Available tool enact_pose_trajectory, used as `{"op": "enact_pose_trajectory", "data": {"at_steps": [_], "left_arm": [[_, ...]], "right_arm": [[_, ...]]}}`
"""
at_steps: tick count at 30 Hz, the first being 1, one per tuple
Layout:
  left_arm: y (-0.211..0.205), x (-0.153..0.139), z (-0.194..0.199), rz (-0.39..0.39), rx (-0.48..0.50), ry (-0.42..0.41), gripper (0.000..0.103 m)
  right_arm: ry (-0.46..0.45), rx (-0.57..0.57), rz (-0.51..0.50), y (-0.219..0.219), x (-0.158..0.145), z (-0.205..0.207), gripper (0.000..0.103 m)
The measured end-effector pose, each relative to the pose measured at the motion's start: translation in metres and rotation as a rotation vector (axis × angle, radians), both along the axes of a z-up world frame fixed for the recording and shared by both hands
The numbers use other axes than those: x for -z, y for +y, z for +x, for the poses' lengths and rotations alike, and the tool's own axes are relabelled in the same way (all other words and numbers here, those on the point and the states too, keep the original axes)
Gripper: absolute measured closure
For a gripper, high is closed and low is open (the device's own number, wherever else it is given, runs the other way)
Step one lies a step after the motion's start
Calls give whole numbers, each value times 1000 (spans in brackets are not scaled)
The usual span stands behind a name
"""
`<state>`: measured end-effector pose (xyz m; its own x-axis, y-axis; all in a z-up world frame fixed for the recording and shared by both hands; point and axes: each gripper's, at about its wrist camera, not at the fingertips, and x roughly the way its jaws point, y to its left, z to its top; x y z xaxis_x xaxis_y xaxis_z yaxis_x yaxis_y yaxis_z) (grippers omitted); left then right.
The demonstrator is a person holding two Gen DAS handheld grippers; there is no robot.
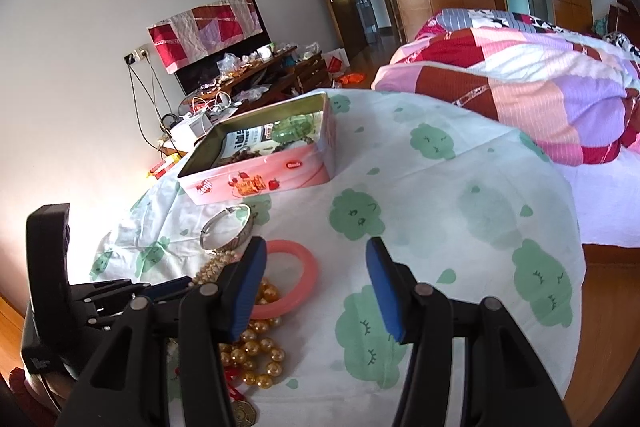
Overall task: Organize jewelry
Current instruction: 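Grasp the pearl necklace with the left tool, then grasp the pink bangle with the right tool while the left tool lifts the pearls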
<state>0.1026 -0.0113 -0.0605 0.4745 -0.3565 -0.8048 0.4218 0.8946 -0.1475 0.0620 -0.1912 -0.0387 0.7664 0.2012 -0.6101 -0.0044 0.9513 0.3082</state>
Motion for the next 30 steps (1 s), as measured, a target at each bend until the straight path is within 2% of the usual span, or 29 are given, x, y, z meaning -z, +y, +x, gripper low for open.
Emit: {"op": "enact_pose_trajectory", "data": {"at_steps": [3,8,10,12,13,19,22,26,30], "left_arm": [[5,-9,-6,-41,-16,-46,90],[29,-28,-17,-180,-84,-149,90],[40,-34,-17,-227,-127,-170,90],[49,-39,-15,-257,-161,-184,90],[53,-42,-14,-267,-170,-190,90],[56,-53,-16,-234,-191,-240,90],[58,-53,-16,-236,-192,-232,90],[59,-51,-16,-232,-189,-226,90],[59,-52,-17,-215,-184,-234,90]], "right_arm": [[5,3,13,-2,0,0,48],[29,-15,22,-5,3,4,48],[57,-30,23,-3,8,9,52],[86,-43,17,0,13,14,64],[100,-52,9,2,14,17,65],[166,-100,-107,24,22,36,69],[234,-125,-169,36,33,46,80],[245,-139,-244,47,35,48,81],[242,-144,-233,44,35,49,89]]}}
